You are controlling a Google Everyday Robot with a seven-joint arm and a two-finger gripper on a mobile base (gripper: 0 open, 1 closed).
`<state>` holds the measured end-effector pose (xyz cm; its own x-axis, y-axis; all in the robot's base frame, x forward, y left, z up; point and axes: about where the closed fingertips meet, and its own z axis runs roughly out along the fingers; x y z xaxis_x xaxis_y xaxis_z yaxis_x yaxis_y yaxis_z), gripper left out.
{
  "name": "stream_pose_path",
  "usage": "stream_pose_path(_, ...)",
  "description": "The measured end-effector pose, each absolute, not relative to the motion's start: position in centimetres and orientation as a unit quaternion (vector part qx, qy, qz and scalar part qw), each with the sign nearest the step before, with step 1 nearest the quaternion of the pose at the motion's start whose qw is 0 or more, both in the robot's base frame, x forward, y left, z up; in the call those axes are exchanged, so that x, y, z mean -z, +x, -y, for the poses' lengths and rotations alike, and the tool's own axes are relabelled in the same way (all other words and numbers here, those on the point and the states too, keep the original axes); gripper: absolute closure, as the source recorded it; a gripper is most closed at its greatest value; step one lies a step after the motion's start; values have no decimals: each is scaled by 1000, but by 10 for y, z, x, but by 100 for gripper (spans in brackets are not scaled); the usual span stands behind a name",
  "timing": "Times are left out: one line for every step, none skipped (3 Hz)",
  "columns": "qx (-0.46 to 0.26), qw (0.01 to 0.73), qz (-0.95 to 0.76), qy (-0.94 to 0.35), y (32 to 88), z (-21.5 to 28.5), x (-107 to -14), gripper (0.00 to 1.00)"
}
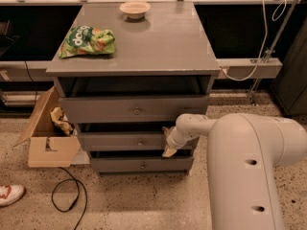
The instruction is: Open middle drawer
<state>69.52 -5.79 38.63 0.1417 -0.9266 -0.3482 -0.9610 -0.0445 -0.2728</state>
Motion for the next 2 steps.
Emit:
stream_pose_path(-38,224,-654,-722,695,58,-392,63)
stream_pose_path(-38,224,-654,-722,695,58,-399,86)
